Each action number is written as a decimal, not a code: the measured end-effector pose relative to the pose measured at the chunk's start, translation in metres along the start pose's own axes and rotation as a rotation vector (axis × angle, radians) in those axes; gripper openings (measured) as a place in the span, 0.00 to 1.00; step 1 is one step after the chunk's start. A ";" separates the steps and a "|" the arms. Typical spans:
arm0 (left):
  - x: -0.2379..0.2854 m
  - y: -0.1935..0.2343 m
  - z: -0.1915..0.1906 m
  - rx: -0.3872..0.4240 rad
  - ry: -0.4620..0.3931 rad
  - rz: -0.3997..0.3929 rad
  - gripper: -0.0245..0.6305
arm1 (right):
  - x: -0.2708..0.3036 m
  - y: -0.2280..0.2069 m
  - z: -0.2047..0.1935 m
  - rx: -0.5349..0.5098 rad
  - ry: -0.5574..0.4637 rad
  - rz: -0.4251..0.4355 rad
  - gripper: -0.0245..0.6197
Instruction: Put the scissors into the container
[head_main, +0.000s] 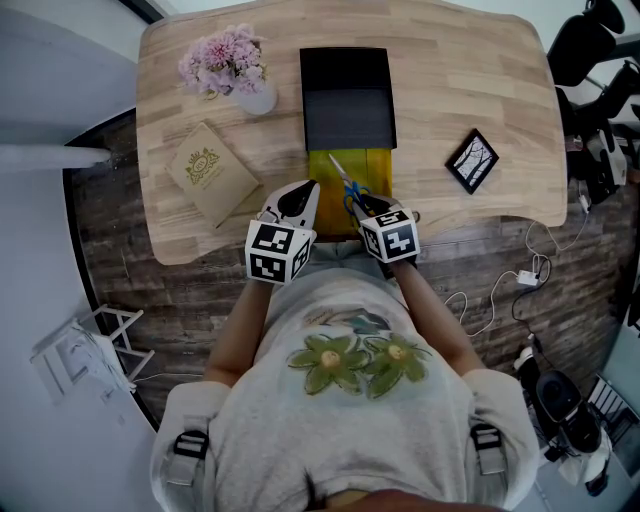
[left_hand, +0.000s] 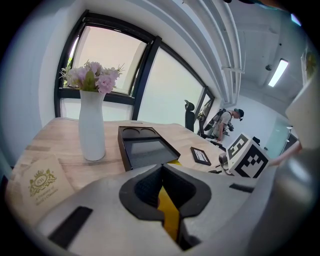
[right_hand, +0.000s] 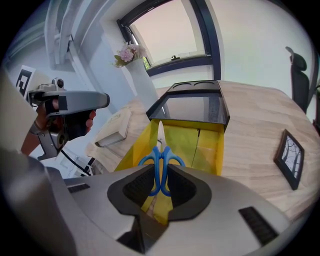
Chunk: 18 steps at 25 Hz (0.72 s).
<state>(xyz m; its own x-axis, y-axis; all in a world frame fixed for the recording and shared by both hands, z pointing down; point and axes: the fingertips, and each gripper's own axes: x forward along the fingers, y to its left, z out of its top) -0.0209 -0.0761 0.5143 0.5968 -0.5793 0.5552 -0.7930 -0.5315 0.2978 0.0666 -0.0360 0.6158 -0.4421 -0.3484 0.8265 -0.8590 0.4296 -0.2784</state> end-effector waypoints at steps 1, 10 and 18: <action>0.000 0.000 0.000 -0.001 0.000 0.000 0.05 | 0.000 0.000 0.000 0.000 0.001 0.000 0.16; 0.002 0.003 -0.001 -0.003 0.008 0.002 0.05 | 0.008 -0.005 -0.004 0.008 0.020 -0.004 0.16; 0.003 0.005 -0.002 -0.007 0.013 0.002 0.05 | 0.013 -0.005 -0.005 0.004 0.038 -0.005 0.16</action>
<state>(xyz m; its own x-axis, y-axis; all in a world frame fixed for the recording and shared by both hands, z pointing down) -0.0234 -0.0796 0.5193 0.5933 -0.5722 0.5661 -0.7952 -0.5257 0.3021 0.0666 -0.0383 0.6302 -0.4282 -0.3188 0.8456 -0.8622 0.4243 -0.2766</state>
